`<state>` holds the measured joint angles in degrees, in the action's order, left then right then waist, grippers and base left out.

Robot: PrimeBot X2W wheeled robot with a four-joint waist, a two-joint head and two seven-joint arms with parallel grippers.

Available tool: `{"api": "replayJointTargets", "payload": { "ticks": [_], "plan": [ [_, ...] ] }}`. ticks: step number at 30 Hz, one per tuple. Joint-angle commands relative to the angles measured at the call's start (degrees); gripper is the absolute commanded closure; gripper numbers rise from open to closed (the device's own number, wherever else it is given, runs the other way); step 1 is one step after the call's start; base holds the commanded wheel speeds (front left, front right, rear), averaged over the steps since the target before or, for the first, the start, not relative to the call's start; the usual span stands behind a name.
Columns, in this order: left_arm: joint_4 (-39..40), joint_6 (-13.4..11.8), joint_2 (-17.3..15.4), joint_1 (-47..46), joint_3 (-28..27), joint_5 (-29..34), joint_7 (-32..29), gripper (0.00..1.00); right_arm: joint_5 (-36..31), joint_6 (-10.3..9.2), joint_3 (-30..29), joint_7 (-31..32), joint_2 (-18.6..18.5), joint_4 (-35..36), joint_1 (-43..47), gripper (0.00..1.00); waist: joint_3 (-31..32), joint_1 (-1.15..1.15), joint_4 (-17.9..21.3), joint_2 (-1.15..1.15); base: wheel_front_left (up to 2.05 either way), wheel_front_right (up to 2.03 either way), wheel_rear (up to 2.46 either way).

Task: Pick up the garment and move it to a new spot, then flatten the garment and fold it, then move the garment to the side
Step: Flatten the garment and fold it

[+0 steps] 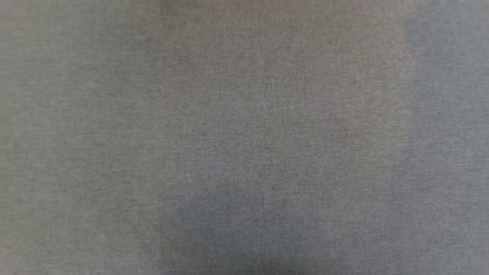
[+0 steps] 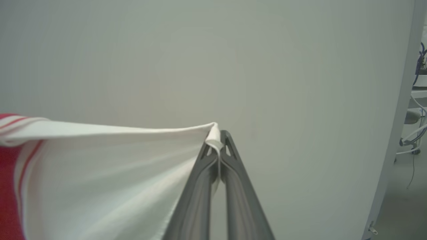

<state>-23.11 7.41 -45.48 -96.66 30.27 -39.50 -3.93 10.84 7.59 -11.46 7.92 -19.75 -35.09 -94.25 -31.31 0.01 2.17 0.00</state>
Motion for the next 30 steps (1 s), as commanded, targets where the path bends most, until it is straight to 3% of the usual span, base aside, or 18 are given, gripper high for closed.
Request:
{"api": "replayJointTargets", "payload": {
  "ticks": [1, 7, 15, 23, 30],
  "plan": [
    [-2.2, 0.1, 0.6, -2.9, 0.4, 0.4, 1.5, 1.00, -1.7, -0.10, -1.9, -1.5, 0.1, -1.3, -2.2, 1.00, -5.4, -0.01, 0.9, 0.00, 0.00, 0.00, 0.00],
    [-10.1, 0.1, 4.0, -8.4, 4.8, -1.0, 8.1, 1.00, -6.6, -0.10, -6.1, -6.1, 3.0, -6.9, -6.5, 1.00, -7.8, -0.01, 0.4, 0.00, 0.00, 0.00, 0.00],
    [-13.5, 0.1, 6.2, -3.5, 10.1, -7.2, 14.9, 1.00, -5.3, -0.10, -4.6, -9.4, 4.8, -10.3, -3.5, 1.00, -7.3, -0.01, -0.2, 0.00, 0.00, 0.00, 0.00],
    [-11.3, 0.1, 5.9, 10.8, 14.2, -12.3, 18.4, 1.00, 3.0, -0.10, 1.5, -9.1, 5.0, -10.6, 9.1, 1.00, -1.3, -0.01, -0.5, 0.00, 0.00, 0.00, 0.00],
    [-5.4, -0.3, 5.7, 29.4, 12.3, -13.4, 18.9, 1.00, 12.8, -0.10, 9.4, -5.6, 2.7, -6.7, 26.2, 1.00, 7.0, -0.01, -0.8, 0.00, 0.00, 0.00, 0.00]
  ]
}}
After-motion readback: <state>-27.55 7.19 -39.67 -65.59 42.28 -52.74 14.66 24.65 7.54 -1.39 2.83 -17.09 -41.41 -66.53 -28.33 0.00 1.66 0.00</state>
